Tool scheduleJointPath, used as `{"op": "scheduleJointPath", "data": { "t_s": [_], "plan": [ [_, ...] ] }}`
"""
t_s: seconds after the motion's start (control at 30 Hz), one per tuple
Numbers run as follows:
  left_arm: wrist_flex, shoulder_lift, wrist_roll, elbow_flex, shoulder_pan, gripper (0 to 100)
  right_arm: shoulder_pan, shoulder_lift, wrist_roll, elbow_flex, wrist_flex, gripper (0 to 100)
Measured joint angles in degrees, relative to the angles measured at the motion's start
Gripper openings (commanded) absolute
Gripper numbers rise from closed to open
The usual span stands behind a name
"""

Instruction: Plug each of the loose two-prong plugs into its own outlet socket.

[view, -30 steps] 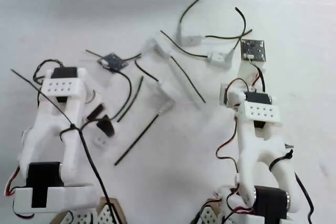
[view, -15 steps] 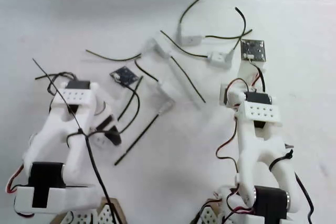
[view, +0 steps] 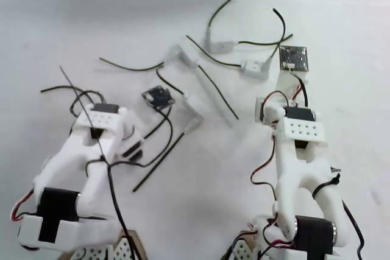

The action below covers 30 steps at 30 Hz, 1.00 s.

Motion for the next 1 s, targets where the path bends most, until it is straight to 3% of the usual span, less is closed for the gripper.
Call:
{"op": "scheduleJointPath", "data": {
  "t_s": [0.23, 0.57, 0.67, 1.0],
  "plan": [
    [-4.13, 0.00, 2.11, -1.67, 4.57, 8, 0.00, 0.00, 0.00, 0.00, 0.00, 22.6],
    [-4.92, 0.00, 4.57, -4.13, 7.91, 24, 0.00, 0.00, 0.00, 0.00, 0.00, 22.6],
    [-3.78, 2.29, 4.57, -4.75, 8.00, 28, 0.00, 0.00, 0.00, 0.00, 0.00, 22.6],
    [4.66, 0.18, 4.57, -7.47, 6.86, 29, 0.00, 0.00, 0.00, 0.00, 0.00, 22.6]
  ]
}}
